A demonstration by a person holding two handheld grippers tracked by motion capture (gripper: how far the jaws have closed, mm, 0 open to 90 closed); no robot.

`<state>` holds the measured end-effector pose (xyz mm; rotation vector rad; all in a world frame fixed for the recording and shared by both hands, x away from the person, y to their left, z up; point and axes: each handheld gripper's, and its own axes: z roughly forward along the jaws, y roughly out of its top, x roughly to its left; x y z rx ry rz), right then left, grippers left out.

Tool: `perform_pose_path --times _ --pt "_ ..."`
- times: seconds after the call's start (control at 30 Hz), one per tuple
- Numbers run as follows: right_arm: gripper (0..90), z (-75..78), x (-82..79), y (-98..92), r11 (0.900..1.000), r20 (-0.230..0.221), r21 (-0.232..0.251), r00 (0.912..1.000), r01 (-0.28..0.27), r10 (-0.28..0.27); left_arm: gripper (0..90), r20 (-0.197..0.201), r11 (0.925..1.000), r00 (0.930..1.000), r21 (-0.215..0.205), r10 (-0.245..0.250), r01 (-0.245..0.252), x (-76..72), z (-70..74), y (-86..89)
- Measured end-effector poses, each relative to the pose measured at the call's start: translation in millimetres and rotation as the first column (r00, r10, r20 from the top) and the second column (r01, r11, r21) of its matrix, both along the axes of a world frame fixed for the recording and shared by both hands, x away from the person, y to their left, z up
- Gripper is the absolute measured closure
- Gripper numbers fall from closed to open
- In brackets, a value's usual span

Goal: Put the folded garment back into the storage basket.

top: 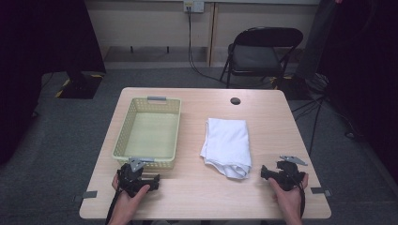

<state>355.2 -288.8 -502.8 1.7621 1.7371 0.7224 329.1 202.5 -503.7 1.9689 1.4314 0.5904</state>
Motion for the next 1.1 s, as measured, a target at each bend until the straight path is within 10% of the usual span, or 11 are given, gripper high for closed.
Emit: perform_pose_path --times 1.1 --pt "4.9 12.3 -5.7 -6.2 0.999 0.013 0.036 0.9999 0.007 -0.008 0.0 0.000 1.0000 1.0000 0.001 -0.004 0.004 0.1 0.1 0.4"
